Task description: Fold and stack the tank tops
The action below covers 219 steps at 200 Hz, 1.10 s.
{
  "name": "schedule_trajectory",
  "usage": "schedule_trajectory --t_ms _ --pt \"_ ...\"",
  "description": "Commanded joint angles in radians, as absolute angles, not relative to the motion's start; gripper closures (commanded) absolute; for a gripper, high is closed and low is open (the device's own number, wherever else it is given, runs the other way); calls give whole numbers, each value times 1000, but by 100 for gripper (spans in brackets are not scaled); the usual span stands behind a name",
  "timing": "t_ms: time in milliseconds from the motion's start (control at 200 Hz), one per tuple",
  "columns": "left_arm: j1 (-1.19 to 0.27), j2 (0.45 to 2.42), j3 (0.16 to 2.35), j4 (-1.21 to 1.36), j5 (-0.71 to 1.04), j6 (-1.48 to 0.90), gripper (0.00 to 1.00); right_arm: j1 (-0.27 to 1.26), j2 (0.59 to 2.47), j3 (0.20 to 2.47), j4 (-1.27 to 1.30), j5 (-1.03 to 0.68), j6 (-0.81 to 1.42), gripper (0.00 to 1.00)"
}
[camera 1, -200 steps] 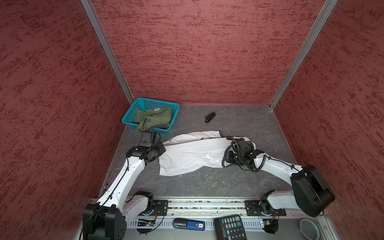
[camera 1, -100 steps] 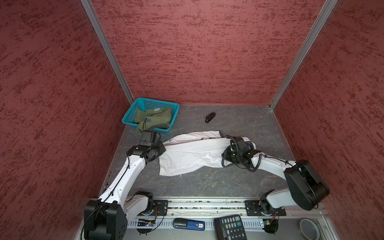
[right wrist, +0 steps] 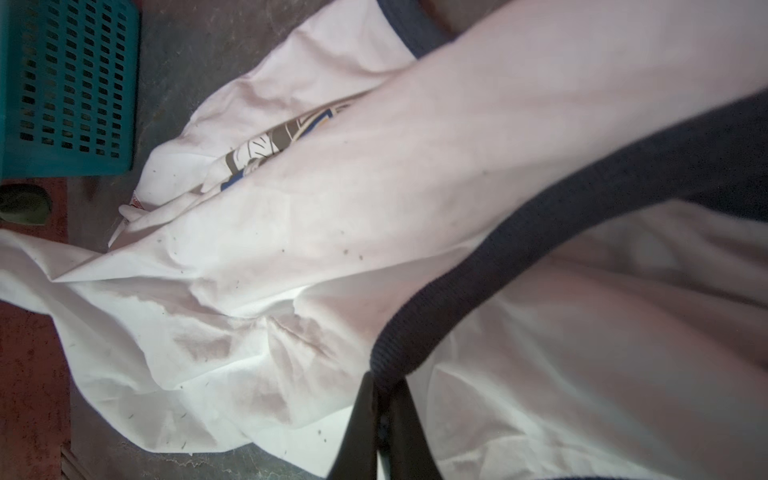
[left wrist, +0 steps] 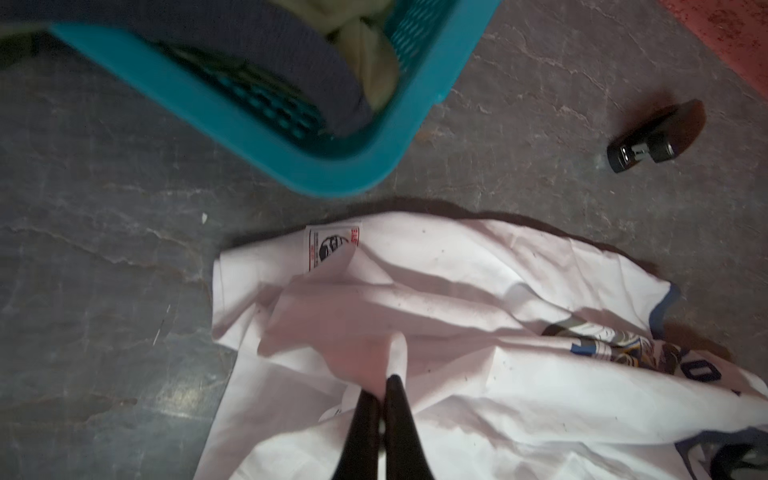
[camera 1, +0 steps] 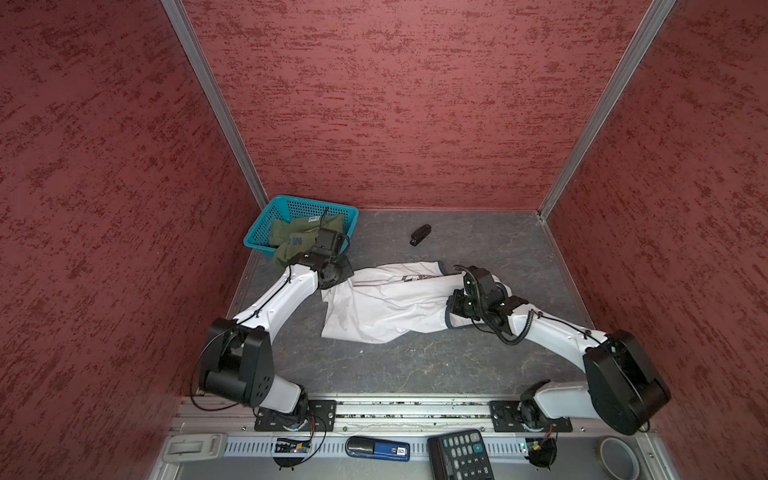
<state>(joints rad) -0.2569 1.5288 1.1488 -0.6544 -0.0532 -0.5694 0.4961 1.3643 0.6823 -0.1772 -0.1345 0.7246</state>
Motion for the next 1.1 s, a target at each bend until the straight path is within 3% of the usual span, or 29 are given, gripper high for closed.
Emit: schedule_trajectory --t_ms 0,641,801,1092 --pt "-234 1644 1230 -651 -151 -539 100 506 1353 717 -199 -97 718 100" --pt "-157 1833 1432 -580 -31 -461 100 504 1342 834 -294 7 654 100" --pt "-210 1711 1359 -571 19 -460 100 497 1306 865 -336 41 623 100" --pt "-191 1153 1076 -531 92 -529 100 458 1050 893 -456 51 477 100"
